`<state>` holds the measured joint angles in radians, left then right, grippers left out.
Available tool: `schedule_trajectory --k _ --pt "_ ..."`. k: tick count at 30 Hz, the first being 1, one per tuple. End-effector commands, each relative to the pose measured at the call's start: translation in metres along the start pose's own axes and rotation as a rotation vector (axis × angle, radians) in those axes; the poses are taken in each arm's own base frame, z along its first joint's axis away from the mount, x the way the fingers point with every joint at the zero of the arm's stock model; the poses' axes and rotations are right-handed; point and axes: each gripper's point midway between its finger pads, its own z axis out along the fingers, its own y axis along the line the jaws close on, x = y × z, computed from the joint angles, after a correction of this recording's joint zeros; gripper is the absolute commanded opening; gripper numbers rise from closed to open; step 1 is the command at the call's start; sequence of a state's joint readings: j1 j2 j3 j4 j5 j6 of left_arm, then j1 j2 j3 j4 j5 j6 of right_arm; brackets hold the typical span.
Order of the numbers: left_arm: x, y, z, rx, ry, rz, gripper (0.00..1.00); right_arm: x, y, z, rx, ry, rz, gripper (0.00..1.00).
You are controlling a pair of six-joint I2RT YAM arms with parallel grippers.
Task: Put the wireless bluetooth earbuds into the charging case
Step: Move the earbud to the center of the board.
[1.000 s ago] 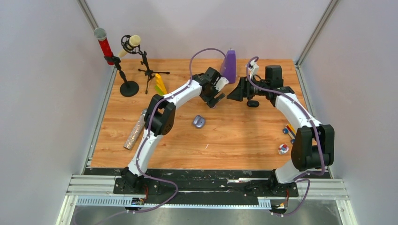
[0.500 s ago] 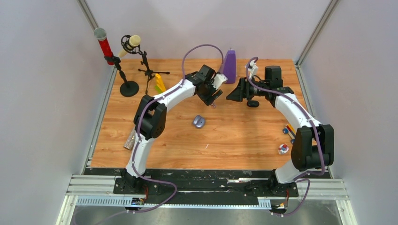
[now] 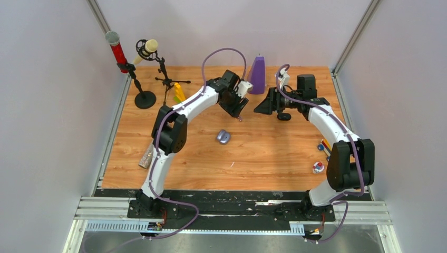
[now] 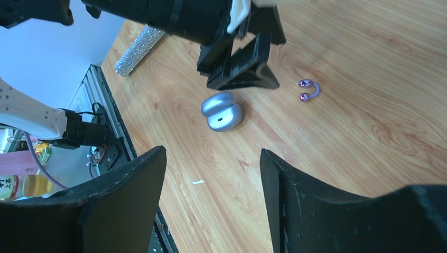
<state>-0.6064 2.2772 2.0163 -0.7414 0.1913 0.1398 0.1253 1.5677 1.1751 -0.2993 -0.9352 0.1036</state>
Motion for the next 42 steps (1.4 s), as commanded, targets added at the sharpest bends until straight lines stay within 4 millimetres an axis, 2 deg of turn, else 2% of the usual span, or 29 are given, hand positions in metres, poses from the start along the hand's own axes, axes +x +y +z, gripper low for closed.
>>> schedule_trajectory --k 1,3,5,12,18,24,29,35,42 --pt "0.018 -0.032 0.004 0.105 0.055 -0.007 0.67 -0.006 0.003 -0.002 -0.022 -0.018 -0.022 0.66" --pt "0.018 -0.037 0.007 0.119 0.053 -0.009 0.66 -0.007 0.005 -0.003 -0.02 -0.022 -0.028 0.66" --pt "0.017 -0.039 0.012 0.13 0.053 -0.019 0.6 -0.01 0.007 -0.005 -0.018 -0.032 -0.041 0.66" --pt "0.03 -0.038 0.038 0.108 0.118 -0.055 0.33 -0.025 0.017 -0.025 0.005 -0.088 -0.099 0.67" --pt "0.032 -0.02 0.048 0.008 0.135 -0.055 0.31 -0.031 0.022 -0.034 0.01 -0.112 -0.124 0.67" --pt "0.022 -0.007 0.053 -0.053 0.114 -0.041 0.31 -0.03 0.02 -0.033 0.008 -0.111 -0.117 0.67" --pt "0.01 -0.003 0.056 -0.067 0.082 -0.036 0.31 -0.029 0.02 -0.033 0.005 -0.108 -0.113 0.67" --pt "0.007 0.005 0.064 -0.098 0.083 -0.03 0.31 -0.026 0.018 -0.03 -0.004 -0.099 -0.095 0.67" --pt "-0.005 0.002 0.053 -0.072 0.023 0.028 0.33 -0.016 0.01 -0.021 -0.041 -0.064 -0.005 0.67"
